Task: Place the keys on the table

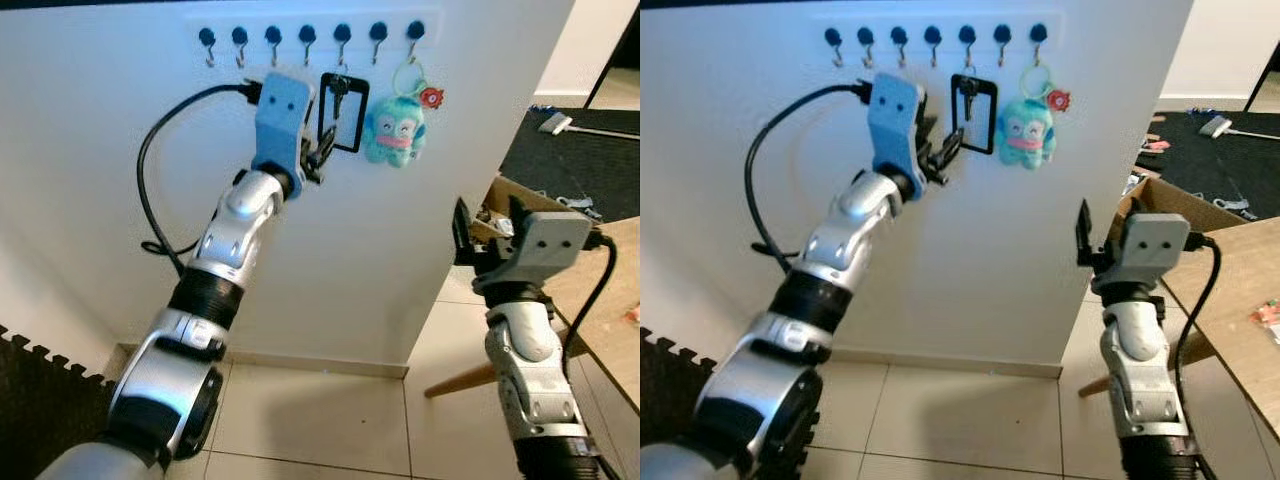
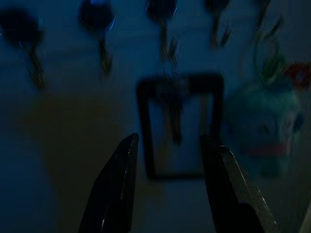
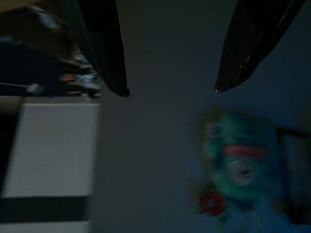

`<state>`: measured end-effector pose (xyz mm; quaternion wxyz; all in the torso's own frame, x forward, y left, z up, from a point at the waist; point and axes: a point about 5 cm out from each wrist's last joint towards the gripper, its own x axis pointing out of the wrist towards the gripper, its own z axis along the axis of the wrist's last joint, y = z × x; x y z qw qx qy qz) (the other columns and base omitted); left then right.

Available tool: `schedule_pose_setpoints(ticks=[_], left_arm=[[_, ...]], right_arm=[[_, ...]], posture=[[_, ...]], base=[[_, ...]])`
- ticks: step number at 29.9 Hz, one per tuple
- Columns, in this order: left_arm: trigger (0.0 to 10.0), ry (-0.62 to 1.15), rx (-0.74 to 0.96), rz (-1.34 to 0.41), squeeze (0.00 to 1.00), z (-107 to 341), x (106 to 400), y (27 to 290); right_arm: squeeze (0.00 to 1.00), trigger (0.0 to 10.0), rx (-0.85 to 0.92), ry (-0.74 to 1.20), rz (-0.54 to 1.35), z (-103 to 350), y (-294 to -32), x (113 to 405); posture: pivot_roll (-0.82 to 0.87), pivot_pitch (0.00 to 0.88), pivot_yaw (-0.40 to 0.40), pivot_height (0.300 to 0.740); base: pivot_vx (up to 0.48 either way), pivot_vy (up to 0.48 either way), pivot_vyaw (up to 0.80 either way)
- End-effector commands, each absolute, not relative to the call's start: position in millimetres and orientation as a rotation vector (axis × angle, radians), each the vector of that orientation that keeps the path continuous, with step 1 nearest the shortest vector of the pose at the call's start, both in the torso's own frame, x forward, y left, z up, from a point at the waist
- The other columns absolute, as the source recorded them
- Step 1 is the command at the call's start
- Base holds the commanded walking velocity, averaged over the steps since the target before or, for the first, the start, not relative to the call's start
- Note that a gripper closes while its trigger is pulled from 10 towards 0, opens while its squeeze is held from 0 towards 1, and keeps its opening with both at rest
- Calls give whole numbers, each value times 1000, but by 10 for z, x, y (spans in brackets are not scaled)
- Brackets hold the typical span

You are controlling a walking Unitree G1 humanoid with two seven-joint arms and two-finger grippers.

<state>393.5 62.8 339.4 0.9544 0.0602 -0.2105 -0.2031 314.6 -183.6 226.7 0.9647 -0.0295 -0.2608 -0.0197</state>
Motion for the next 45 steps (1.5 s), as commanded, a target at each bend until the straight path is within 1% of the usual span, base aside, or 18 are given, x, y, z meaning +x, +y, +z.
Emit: schedule_pose_setpoints(ticks=[1,9,13,18,21,27,33,36,42,44,45], left_arm=[[10000,-426,128,-406,0,3376,3954,597],[10000,-454,124,-379,0,3500,4042,480],[10000,-459,121,-371,0,3529,4059,476],[10000,-472,119,-338,0,3581,4084,518],[10000,-483,114,-298,0,3632,4111,633],[10000,-503,108,-273,0,3693,4127,770],[10000,-505,105,-264,0,3696,4133,787],[10000,-508,100,-265,0,3718,4133,771],[9137,-517,91,-292,0,3769,4116,691],[9137,-517,91,-292,0,3769,4116,691],[8863,-519,91,-305,0,3788,4107,647]], right_arm=[[0,10000,-57,-534,-25,2286,-1795,3122],[0,10000,-37,-559,49,2383,-1656,3111],[0,10000,-29,-572,75,2418,-1592,3086],[0,10000,-24,-585,92,2456,-1545,3042],[0,10000,-28,-593,92,2492,-1579,2999],[0,10000,-30,-592,89,2505,-1599,2968],[0,10000,-22,-594,101,2525,-1564,2977],[0,10000,-10,-613,135,2591,-1501,2987],[0,10000,-9,-634,173,2676,-1432,3015],[0,10000,-9,-634,173,2676,-1432,3015],[0,10000,-8,-637,182,2693,-1406,3038]], posture=[[-40,214,93,740],[-57,217,116,740],[-73,219,125,740],[-87,222,130,740],[-99,225,136,740],[-94,227,133,740],[-90,227,129,740],[-87,231,127,740],[-98,236,134,740],[-98,236,134,740],[-101,236,139,740]], base=[[0,0,0],[0,0,0],[0,0,0],[0,0,0],[0,0,0],[0,0,0],[0,0,0],[0,0,0],[0,0,0],[0,0,0],[0,0,0]])
